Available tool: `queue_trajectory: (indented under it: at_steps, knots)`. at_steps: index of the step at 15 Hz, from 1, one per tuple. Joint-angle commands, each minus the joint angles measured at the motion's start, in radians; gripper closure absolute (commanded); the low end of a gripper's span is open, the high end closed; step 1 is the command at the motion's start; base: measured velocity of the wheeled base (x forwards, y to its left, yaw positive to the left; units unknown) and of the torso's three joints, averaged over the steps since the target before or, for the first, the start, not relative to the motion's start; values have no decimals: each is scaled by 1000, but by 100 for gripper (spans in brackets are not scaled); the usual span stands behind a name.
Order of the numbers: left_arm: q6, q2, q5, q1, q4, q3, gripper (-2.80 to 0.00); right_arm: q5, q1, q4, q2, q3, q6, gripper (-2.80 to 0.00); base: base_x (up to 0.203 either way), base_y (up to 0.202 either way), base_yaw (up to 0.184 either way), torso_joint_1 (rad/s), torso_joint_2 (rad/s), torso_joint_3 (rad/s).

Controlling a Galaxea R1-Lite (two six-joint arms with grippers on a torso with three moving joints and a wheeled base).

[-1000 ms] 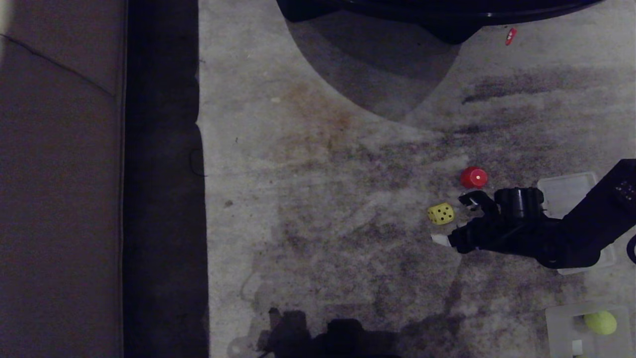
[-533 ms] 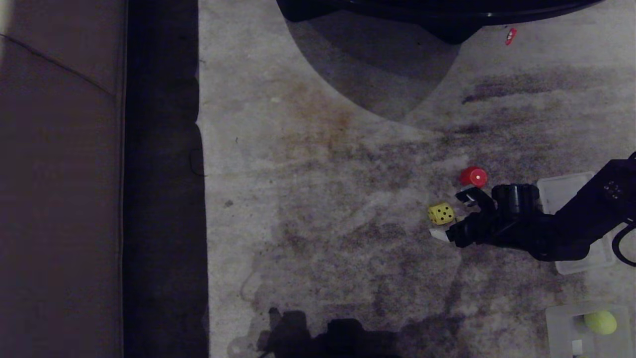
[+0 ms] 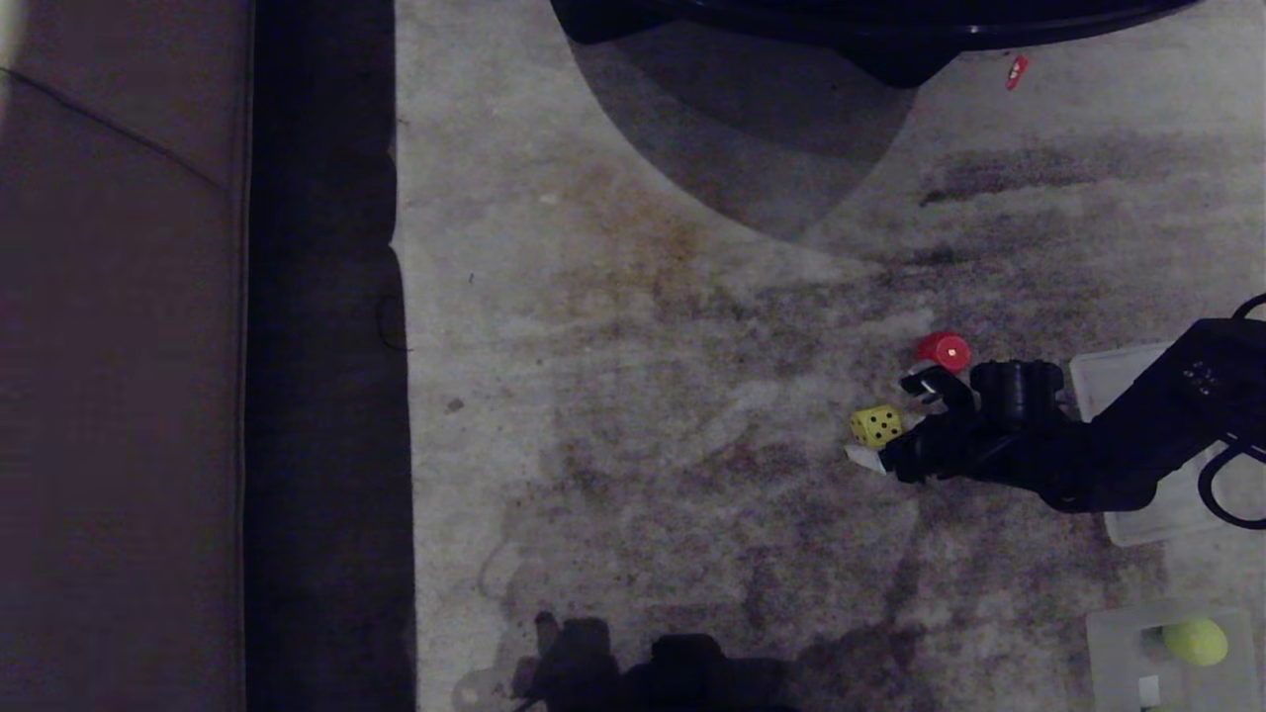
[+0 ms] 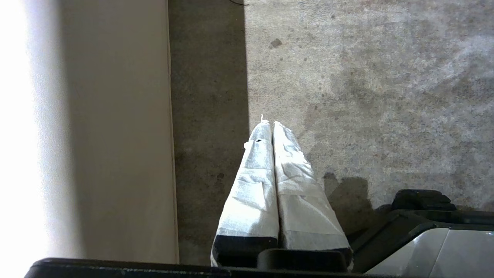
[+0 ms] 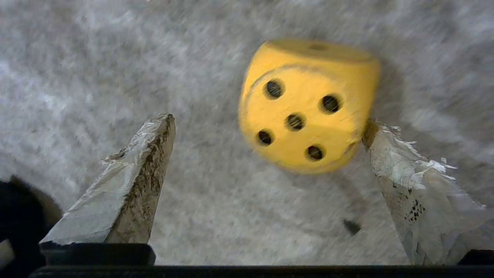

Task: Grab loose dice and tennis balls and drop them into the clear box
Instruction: Pick up toys out of the box

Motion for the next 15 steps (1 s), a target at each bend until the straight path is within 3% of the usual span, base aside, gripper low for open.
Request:
queue_trajectory:
  at_steps: [1,4,5,8,15]
  knots:
    - [0,0,0,0,-1,2,0,0,1,-4,4,-8,-4,-280,0,0,0,0,0,0]
    - [0,0,0,0,-1,2,0,-1,8,-4,8,-11,-15,-280,0,0,0,0,0,0]
    - [0,0,0,0,-1,2,0,-1,7,-4,9,-11,-25,0,0,0,0,0,0,0]
    - [0,0,0,0,-1,2,0,-4,8,-4,16,-13,-32,0,0,0,0,0,0,0]
    - [0,0,0,0,-1,2,0,-11,-14,-1,-8,47,-141,0,0,0,0,0,0,0]
